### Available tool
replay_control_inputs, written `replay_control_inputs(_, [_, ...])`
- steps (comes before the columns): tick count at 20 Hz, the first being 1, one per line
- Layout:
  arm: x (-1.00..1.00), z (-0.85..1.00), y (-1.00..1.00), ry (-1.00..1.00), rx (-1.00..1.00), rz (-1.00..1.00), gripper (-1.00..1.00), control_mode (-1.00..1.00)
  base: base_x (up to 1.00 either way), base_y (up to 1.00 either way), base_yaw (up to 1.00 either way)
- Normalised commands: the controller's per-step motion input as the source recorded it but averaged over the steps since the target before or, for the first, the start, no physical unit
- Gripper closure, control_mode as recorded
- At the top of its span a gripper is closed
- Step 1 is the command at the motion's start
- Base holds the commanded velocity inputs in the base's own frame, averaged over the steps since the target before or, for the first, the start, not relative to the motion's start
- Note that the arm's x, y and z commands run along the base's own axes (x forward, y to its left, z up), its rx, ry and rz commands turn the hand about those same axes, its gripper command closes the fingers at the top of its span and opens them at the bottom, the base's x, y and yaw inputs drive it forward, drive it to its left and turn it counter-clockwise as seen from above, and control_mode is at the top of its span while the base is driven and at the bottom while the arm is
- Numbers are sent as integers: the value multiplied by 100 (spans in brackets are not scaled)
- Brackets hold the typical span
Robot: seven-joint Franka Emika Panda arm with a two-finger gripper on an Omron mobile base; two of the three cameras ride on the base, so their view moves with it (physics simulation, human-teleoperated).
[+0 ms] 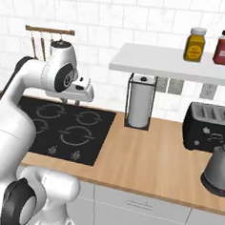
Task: Navigate to the dishwasher.
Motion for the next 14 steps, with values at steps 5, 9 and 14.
replay_control_inputs(5, [0, 0, 0, 0, 0, 0, -100, 100, -18, 0, -8])
replay_control_inputs(9, [0, 0, 0, 0, 0, 0, -100, 100, -59, 18, -63])
replay_control_inputs(14, [0, 0, 0, 0, 0, 0, -100, 100, -50, 1, -76])
